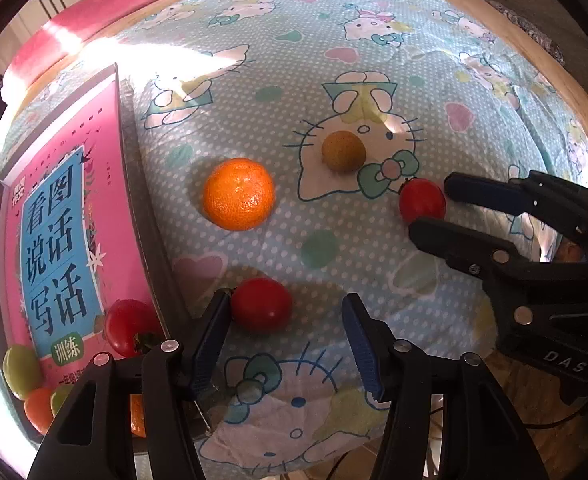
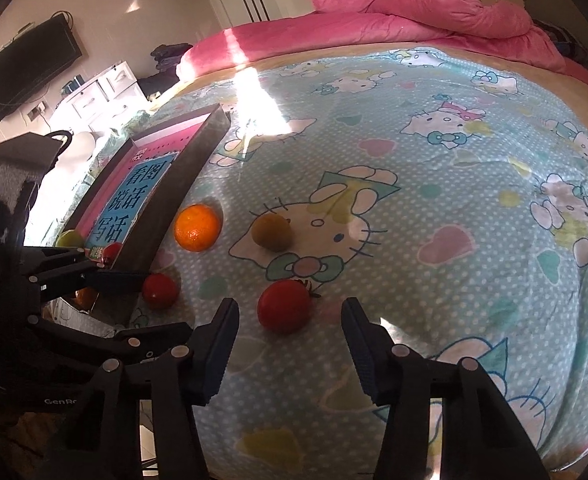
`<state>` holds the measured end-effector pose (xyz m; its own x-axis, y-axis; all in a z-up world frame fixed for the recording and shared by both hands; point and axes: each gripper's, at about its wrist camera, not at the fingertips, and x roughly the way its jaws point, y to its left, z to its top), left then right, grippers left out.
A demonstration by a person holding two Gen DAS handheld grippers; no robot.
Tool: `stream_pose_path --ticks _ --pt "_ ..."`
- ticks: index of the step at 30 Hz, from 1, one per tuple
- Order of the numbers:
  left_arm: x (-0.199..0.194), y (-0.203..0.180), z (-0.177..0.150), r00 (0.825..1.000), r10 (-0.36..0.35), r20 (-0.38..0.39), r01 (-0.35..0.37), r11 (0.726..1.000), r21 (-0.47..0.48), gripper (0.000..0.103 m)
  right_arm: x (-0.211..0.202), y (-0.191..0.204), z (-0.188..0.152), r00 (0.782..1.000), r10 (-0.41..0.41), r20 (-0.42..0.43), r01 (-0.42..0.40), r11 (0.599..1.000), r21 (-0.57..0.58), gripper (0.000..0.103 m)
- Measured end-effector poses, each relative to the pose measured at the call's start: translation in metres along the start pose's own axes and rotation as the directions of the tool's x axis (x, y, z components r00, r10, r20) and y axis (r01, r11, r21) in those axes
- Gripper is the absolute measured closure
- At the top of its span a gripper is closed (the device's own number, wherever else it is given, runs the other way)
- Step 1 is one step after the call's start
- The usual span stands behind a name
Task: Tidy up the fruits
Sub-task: 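Grasp the red tomato with the left tool while the right tool grasps a small red fruit, then lift both red fruits and carry them over the workbook tray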
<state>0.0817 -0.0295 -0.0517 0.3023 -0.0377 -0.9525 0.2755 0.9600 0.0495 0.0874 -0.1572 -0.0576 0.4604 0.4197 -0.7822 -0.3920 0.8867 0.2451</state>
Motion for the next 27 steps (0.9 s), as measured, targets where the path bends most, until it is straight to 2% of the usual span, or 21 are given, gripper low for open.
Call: stream_pose_path --ticks 8,12,17,27 --pt "0.003 0.000 0.001 1.000 -0.017 0.003 0.017 1.000 -0.007 0.051 0.012 0.005 0.000 0.999 -0.019 -0.026 0.018 0.999 -0.031 0.072" --pt "0.004 0.002 0.003 1.000 -0.026 0.008 0.026 0.999 -0.020 0.058 0.012 0.004 0.000 1.000 -0.019 -0.020 0.019 0.999 -0.032 0.072" --pt "0.004 0.009 0.003 0.998 -0.052 0.018 0.053 0.997 -0.050 0.072 0.011 0.002 0.001 1.000 -0.017 -0.011 0.017 1.000 -0.018 0.072" --pt "-0.006 0.007 0.001 0.993 -0.107 0.048 0.110 0.992 -0.065 0.072 0.001 -0.006 0.004 1.000 -0.002 0.030 0.001 0.999 0.036 0.072"
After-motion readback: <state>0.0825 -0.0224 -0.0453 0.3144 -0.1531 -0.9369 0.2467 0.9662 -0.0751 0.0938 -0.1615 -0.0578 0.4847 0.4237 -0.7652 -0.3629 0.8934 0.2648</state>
